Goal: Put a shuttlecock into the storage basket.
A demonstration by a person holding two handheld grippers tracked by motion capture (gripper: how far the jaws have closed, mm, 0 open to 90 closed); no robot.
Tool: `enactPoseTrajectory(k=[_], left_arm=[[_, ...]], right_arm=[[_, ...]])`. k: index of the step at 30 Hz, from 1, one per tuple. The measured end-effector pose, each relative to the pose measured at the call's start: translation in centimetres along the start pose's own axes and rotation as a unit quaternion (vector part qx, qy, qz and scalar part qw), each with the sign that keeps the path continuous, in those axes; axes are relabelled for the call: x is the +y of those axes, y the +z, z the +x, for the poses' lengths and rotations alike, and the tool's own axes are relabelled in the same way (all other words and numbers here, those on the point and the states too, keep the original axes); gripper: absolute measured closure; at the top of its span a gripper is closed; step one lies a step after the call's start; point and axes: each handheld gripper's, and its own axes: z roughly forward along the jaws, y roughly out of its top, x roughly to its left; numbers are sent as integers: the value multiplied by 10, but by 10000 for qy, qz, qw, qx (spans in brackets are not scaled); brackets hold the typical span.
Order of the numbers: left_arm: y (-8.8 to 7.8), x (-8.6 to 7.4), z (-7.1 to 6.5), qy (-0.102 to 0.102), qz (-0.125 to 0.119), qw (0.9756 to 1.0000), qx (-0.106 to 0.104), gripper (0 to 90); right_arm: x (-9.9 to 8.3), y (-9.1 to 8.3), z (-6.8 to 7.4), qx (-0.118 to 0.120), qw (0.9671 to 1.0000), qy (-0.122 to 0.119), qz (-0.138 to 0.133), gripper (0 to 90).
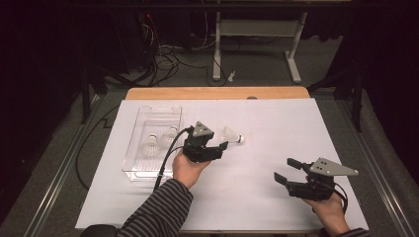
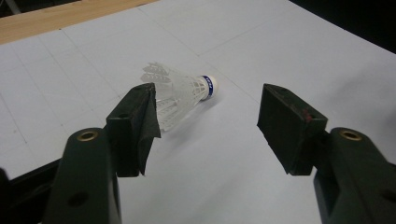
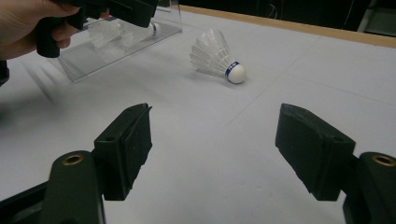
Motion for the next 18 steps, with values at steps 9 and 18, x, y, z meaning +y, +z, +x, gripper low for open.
enactPoseTrajectory(k=[9,18], left_arm=[[9,3,0,-19,181,9998,123,395],[19,8,0,-102,454,9983,356,419]], right_arm=[[0,0,0,0,10000,0,3,277],[0,0,0,-2,10000,-1,3,277]])
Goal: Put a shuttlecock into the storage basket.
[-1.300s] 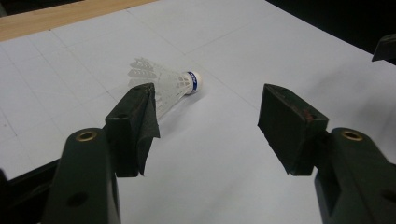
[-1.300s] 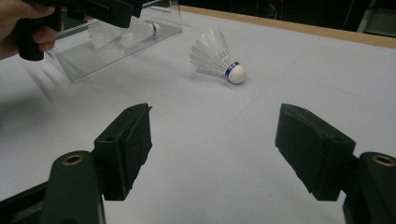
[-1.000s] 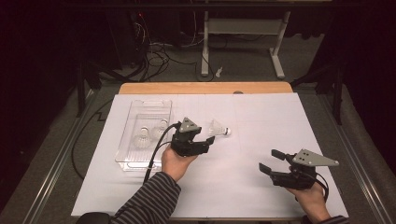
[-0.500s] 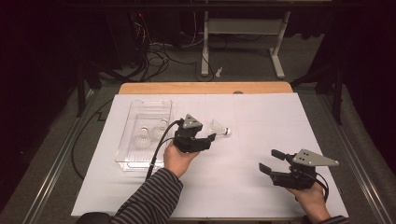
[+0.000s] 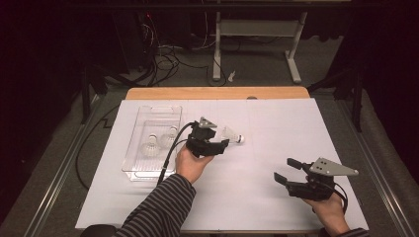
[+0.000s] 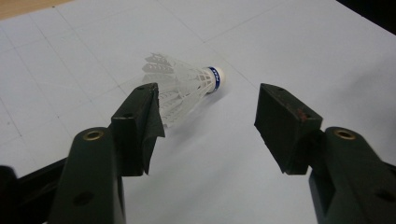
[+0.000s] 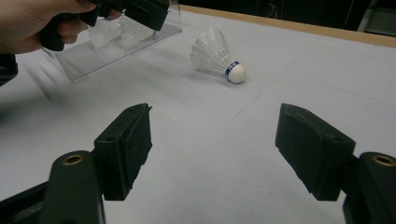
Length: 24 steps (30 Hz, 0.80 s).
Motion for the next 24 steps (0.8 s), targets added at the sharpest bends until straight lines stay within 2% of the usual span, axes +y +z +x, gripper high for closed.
enactPoseTrajectory(k=[5,11,19,24], left_arm=[[5,4,1,-76,186,9997,161,442],[13,8,1,-54,403,9985,368,464],[27,9,4,-163,822,9946,617,465],[35,11,4,-219,960,9930,656,466]], right_arm=[[0,0,0,4,10000,0,1,277],[0,0,0,2,10000,-1,2,277],[0,0,0,5,10000,13,6,277],[0,0,0,8,10000,14,9,277]])
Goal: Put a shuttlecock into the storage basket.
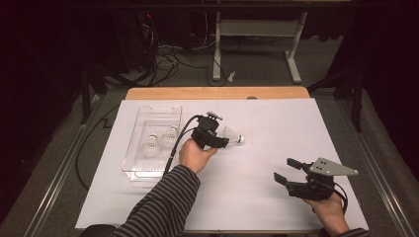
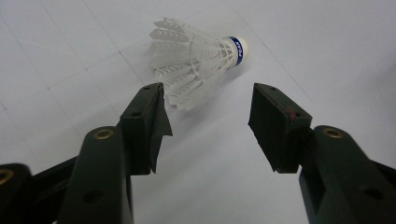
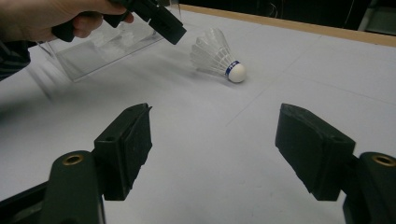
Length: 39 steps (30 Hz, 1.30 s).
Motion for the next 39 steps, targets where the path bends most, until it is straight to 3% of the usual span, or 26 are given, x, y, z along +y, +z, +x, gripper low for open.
enactPoseTrajectory(k=[11,27,39], left_arm=[[15,7,-5,-97,147,9998,4,495],[35,2,4,-243,397,9989,28,538],[39,2,7,-232,379,9990,9,633]], right_arm=[[0,0,0,8,10000,7,1,278],[0,0,0,28,10000,10,2,278],[0,1,0,41,10000,-6,18,279]])
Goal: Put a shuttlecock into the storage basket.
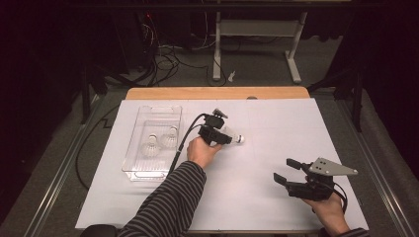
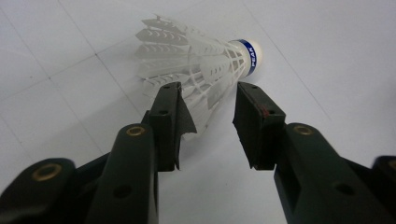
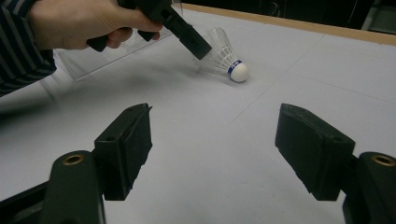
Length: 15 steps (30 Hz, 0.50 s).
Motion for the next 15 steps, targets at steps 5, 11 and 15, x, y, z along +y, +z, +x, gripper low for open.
enactPoseTrajectory(k=[5,11,15], left_arm=[[1,-1,1,55,37,10000,-13,673],[2,-2,2,120,78,9999,-29,732],[2,-3,3,158,103,9998,-53,764]], right_arm=[[0,0,0,0,10000,-5,5,279],[0,0,0,0,10000,-11,8,279],[0,0,0,-3,10000,-12,12,279]])
